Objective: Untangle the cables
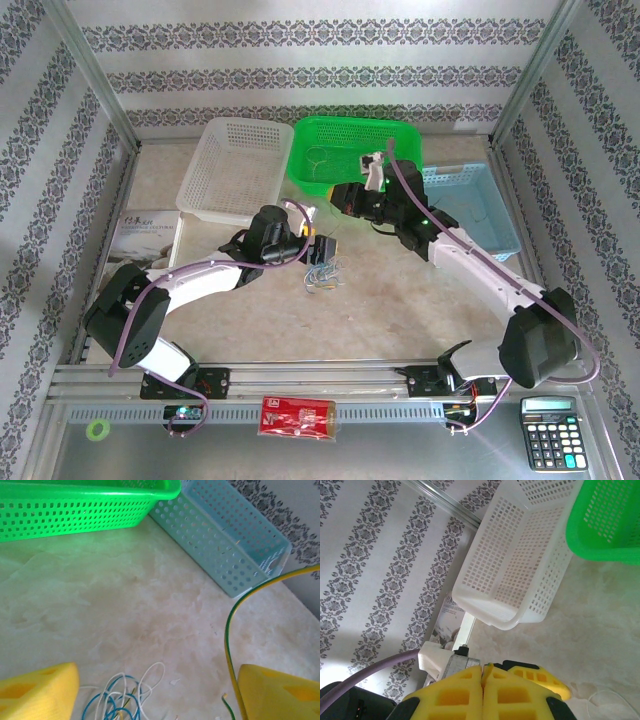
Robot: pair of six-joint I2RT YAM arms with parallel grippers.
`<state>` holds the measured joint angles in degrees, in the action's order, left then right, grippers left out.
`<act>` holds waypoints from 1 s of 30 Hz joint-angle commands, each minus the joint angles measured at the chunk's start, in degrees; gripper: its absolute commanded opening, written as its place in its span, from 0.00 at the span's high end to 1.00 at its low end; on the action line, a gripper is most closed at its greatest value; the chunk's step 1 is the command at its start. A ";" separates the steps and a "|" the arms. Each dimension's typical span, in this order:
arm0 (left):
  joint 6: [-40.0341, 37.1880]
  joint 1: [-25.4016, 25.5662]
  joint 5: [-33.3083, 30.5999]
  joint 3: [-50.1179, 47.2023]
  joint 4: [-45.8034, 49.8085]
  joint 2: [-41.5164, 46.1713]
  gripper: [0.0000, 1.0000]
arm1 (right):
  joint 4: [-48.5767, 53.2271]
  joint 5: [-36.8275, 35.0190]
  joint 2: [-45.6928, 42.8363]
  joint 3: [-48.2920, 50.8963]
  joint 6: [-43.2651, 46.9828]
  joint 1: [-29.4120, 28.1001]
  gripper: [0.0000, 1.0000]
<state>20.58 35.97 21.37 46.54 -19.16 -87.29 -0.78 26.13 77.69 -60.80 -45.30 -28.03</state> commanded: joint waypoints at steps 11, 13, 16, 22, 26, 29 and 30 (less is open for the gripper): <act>4.19 2.96 4.63 3.51 -8.95 -4.78 0.61 | 2.64 -1.56 -5.65 -4.32 1.17 -0.62 1.00; 4.38 3.31 4.82 4.05 -9.22 -5.24 0.72 | 2.86 -1.85 -6.23 -4.47 1.26 -0.47 1.00; 4.66 3.72 4.65 4.36 -9.58 -5.64 0.89 | 3.24 -1.80 -6.91 -4.66 1.27 0.19 1.00; 4.93 4.29 5.22 3.79 -9.76 -6.03 1.00 | 4.31 -2.40 -9.33 -4.02 1.87 4.48 1.00; 5.31 4.89 5.79 2.23 -10.62 -6.10 1.00 | 5.00 -1.97 -11.40 -2.78 1.94 10.30 1.00; 5.52 5.41 6.21 1.37 -11.25 -6.40 1.00 | 5.87 -2.06 -13.10 -1.60 2.15 14.84 1.00; 5.69 5.56 6.34 1.20 -11.55 -6.57 1.00 | 5.91 -1.75 -13.63 -1.05 2.06 16.38 1.00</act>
<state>25.34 40.42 26.13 48.97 -26.87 -92.97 4.32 24.67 66.02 -63.18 -44.53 -14.35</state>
